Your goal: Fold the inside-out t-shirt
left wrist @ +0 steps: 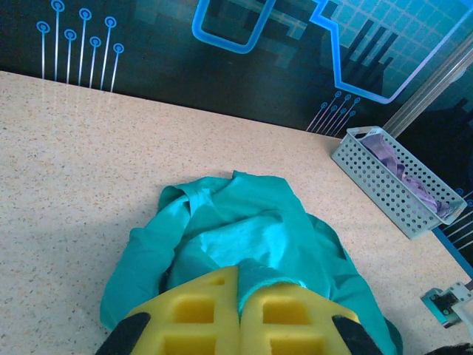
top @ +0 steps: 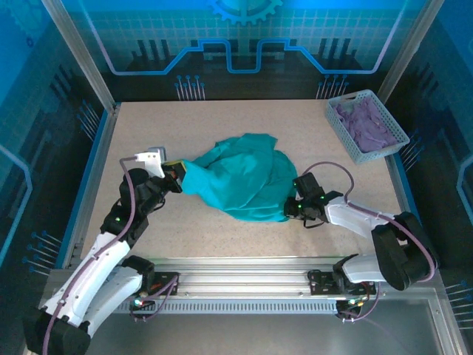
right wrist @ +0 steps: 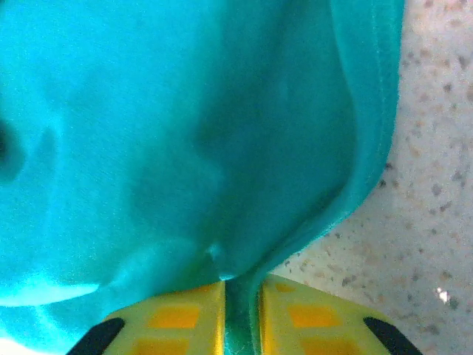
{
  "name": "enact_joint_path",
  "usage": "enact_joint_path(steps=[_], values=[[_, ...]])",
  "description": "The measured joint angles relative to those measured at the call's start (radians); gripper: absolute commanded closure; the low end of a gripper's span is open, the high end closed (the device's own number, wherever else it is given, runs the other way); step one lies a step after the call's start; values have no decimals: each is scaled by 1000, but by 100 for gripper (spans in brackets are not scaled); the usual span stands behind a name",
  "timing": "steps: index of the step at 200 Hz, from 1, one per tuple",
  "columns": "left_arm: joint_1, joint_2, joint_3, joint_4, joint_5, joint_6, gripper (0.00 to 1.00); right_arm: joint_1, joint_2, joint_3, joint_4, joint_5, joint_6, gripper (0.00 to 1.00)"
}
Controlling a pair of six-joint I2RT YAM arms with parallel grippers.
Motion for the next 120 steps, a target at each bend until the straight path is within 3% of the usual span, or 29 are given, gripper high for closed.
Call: enact_joint_path(steps=[10, 60, 93, 120], values=[[0, -3, 0, -1, -6, -8, 100, -7, -24, 1, 2, 3, -10, 100], [74, 4, 112, -108, 3, -81, 100, -88, -274, 172, -62, 21, -125, 100], [216, 48, 351, -251, 68, -103, 100, -155, -350, 391, -132, 19, -228, 100], [396, 97, 534, -342, 154, -122, 100, -235, -354, 540, -206, 4, -294, 100]])
